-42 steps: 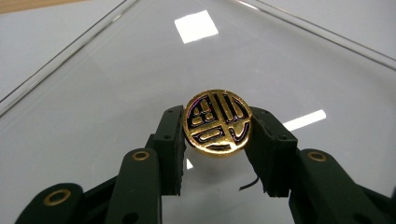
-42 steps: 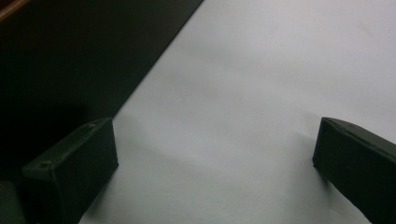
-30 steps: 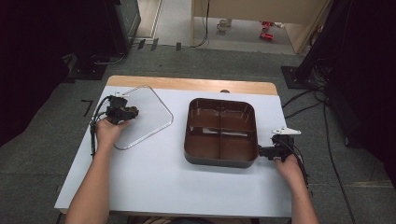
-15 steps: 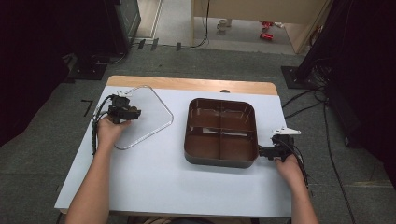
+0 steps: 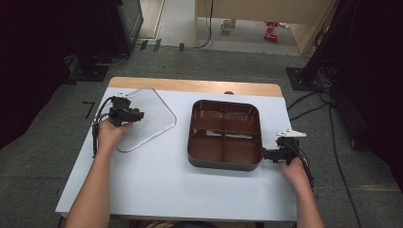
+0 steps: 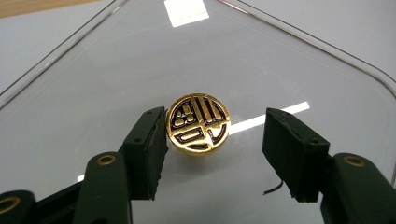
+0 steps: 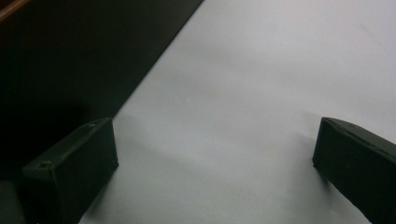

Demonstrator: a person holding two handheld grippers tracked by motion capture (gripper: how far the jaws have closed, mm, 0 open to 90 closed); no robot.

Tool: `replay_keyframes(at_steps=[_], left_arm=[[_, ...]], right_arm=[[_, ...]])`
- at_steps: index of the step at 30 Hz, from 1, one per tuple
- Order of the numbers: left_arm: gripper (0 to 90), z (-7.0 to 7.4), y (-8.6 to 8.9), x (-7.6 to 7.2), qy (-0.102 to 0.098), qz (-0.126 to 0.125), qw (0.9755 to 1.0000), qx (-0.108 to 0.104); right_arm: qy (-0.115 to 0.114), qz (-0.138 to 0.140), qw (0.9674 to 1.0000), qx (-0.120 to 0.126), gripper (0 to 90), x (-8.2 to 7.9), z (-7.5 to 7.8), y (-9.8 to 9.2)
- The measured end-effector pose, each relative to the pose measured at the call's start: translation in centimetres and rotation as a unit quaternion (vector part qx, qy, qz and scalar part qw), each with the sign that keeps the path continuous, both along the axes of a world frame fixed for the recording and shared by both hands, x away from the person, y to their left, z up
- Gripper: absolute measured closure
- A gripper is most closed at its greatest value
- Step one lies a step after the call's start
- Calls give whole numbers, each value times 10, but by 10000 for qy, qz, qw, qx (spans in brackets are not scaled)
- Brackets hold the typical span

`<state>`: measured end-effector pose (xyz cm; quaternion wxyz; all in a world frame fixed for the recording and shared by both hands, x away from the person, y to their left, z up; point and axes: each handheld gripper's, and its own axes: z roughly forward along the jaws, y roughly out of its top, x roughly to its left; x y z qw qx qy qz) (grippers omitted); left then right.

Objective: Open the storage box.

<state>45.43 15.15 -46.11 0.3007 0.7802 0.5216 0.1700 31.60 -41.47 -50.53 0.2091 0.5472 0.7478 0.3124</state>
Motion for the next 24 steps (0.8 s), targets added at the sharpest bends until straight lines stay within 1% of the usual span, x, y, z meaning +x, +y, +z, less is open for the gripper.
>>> replay_keyframes(at_steps=[3,6,7,9,12,15,16,18,19,20,22,24], left_arm=[[389,-3,0,0,15,-27,10000,10],[396,-2,4,1,33,-29,9999,-137],[394,-2,4,1,33,-29,9999,-137],[381,2,5,0,13,-36,9998,-208],[350,7,2,-3,-68,-87,9998,-174],[303,11,0,-4,-69,-129,9998,-141],[297,15,-1,-7,-106,-164,9997,-125],[280,20,-2,-9,-151,-170,9995,-199],[276,20,-2,-9,-151,-170,9995,-199],[274,25,-3,-12,-187,-164,9993,-288],[252,30,-5,-16,-204,-208,9991,-321],[232,34,-8,-21,-226,-307,9989,-285]], right_arm=[[1,4,10000,-5,0,0,0,0],[0,0,10000,-1,0,0,0,0],[0,0,10000,0,0,0,0,0],[1,-1,10000,1,0,0,0,0],[0,0,10000,0,0,0,0,0],[-1,0,10000,0,0,0,0,0],[-1,-1,10000,0,0,0,0,0],[-1,3,10000,-2,0,0,0,0],[0,2,10000,-3,0,0,0,0],[0,3,10000,-3,0,0,0,0],[0,3,10000,-2,0,0,0,0],[0,3,10000,-3,0,0,0,0]])
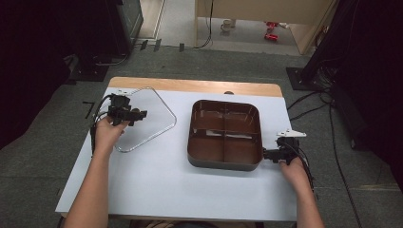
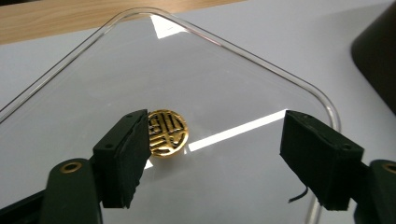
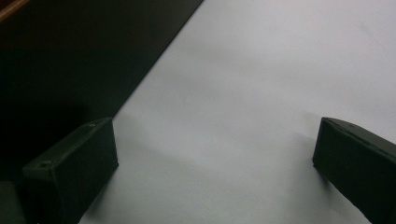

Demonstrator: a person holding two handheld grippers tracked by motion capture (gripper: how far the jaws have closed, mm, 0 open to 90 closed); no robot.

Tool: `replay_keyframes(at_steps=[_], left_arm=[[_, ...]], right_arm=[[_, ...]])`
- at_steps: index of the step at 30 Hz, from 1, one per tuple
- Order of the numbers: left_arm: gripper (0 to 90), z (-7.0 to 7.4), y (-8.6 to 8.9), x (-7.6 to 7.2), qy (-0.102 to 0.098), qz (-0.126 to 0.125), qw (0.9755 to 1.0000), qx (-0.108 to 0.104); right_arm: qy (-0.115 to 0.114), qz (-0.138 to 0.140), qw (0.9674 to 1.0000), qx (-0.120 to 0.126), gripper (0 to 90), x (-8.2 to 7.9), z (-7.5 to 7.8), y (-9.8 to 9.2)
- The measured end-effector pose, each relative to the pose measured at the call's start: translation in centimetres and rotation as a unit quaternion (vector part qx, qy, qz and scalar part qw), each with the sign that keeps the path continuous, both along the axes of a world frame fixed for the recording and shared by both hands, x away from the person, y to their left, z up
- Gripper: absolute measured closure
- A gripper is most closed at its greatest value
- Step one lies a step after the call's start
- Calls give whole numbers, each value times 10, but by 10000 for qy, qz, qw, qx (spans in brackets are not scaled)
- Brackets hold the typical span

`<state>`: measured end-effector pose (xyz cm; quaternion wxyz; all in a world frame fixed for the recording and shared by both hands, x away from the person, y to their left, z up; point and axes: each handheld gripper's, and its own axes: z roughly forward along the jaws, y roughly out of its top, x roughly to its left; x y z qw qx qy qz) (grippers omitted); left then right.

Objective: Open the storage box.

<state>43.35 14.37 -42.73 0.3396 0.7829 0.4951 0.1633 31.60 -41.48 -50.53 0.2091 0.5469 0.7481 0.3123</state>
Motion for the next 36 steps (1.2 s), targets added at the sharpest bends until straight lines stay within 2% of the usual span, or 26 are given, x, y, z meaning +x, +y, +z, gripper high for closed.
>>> replay_keyframes(at_steps=[4,7,10,11,13,16,19,24,28,32,36], left_arm=[[230,6,-4,-9,-12,-37,10000,-32],[230,9,-7,-15,-32,-57,9998,-161],[229,11,-11,-20,-130,-127,9997,-139],[228,13,-16,-25,-235,-216,9995,-87],[226,14,-20,-30,-371,-250,9989,-114],[223,14,-26,-38,-440,-346,9983,-188],[217,14,-32,-45,-443,-428,9980,-157],[214,11,-43,-58,-644,-646,9955,-241],[208,6,-54,-68,-668,-828,9938,-309],[208,-2,-66,-78,-723,-1027,9918,-229],[207,-8,-74,-85,-722,-1188,9899,-284]], right_arm=[[-1,0,10000,-1,0,0,0,0],[-1,-1,10000,1,0,0,0,0],[-1,0,10000,0,0,0,0,0],[0,-1,10000,1,0,0,0,0],[0,0,10000,1,0,0,0,0],[-1,-2,10000,2,0,0,0,0],[-1,-1,10000,2,0,0,0,0],[0,0,10000,1,0,0,0,0],[-1,0,10000,1,0,0,0,0],[3,-8,10000,8,0,0,0,0],[1,-4,10000,5,0,0,0,0]])
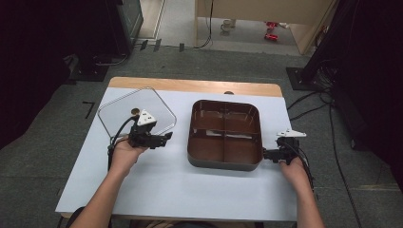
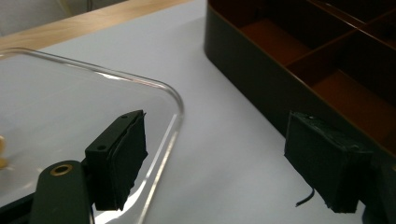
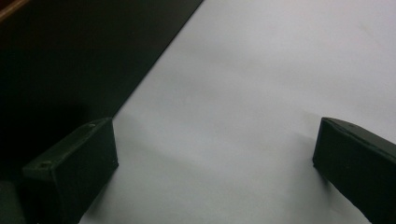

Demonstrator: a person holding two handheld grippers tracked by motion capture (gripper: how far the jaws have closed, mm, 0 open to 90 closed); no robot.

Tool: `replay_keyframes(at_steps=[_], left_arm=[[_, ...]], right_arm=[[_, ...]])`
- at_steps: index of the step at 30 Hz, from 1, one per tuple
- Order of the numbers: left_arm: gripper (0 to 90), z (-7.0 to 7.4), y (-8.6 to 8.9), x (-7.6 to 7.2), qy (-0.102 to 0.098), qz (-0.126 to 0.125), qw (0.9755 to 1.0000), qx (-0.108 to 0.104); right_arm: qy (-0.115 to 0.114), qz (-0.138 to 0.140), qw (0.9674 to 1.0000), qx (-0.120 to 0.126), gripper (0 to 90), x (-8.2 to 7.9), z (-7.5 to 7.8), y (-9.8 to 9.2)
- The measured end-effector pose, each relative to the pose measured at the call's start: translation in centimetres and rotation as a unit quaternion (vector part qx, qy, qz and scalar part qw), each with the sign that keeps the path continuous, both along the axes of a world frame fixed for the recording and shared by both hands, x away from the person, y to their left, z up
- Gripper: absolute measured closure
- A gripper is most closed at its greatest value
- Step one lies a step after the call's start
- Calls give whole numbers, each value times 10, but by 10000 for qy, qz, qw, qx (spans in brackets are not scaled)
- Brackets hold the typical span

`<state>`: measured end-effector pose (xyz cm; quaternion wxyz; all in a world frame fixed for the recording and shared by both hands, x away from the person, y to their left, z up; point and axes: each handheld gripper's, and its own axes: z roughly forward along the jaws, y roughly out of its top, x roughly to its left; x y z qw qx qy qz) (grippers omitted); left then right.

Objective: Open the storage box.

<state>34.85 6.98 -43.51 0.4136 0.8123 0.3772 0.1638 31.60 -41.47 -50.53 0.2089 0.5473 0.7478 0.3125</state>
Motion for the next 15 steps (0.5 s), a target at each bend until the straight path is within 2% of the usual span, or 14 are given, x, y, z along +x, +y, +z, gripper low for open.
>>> replay_keyframes(at_steps=[1,3,4,8,11,15], left_arm=[[207,-4,-6,-4,53,-141,9999,32],[204,-7,-9,-7,72,-191,9998,54],[204,-12,-14,-10,168,-308,9994,51],[203,-19,-24,-16,157,-438,9987,203],[203,-23,-29,-18,257,-517,9982,164],[203,-30,-34,-19,392,-633,9970,232]], right_arm=[[0,5,10000,-3,0,0,0,0],[0,1,10000,1,0,0,0,0],[-1,2,10000,-1,0,0,0,0],[-2,1,10000,-1,0,0,0,0],[-1,1,10000,-2,0,0,0,0],[0,4,10000,-4,0,0,0,0]])
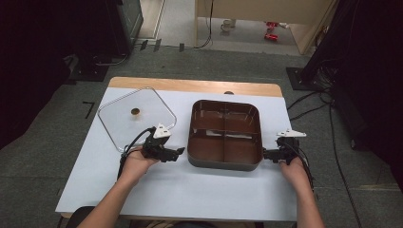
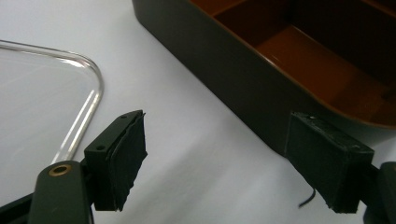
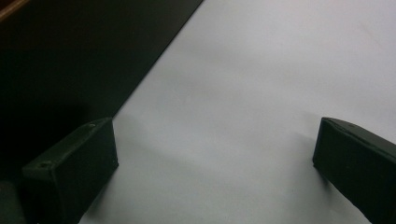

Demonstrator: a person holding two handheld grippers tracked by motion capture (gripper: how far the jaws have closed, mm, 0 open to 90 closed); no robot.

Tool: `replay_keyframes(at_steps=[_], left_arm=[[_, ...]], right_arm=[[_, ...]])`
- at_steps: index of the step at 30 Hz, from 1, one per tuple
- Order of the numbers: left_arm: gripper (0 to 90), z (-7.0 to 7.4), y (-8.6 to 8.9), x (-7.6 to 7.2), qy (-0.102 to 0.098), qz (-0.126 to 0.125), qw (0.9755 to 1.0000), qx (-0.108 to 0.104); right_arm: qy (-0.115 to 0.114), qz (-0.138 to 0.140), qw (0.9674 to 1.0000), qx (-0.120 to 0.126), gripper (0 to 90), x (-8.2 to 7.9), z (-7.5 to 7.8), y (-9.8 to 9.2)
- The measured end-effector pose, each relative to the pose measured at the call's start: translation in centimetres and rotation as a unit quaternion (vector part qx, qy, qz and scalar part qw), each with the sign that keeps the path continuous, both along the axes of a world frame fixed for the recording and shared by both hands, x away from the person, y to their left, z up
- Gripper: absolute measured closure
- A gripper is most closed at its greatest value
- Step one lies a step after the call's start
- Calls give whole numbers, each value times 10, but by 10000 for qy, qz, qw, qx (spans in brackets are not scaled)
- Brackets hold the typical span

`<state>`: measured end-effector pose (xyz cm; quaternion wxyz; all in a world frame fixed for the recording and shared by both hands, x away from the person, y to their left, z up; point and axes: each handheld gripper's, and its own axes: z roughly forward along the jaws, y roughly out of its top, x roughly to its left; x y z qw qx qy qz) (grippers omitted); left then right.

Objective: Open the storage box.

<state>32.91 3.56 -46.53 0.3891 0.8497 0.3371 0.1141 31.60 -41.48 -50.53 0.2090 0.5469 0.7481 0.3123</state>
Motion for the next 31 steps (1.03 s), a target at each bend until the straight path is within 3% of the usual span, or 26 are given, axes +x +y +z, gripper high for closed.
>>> replay_keyframes(at_steps=[3,7,12,14,16,31], left_arm=[[204,-5,-3,0,153,-68,9999,-5],[216,-10,-7,-1,189,-122,9996,194],[230,-12,-8,0,302,-124,9992,214],[218,-14,-8,0,366,-184,9987,293],[214,-19,-10,0,482,-273,9972,509],[152,-24,-15,-6,170,-467,9960,741]], right_arm=[[0,-2,10000,1,0,0,0,0],[3,-4,10000,4,0,0,0,0],[4,-8,10000,7,0,0,0,0],[4,-8,10000,7,0,0,0,0],[1,-5,10000,4,0,0,0,0],[0,-2,10000,1,0,0,0,0]])
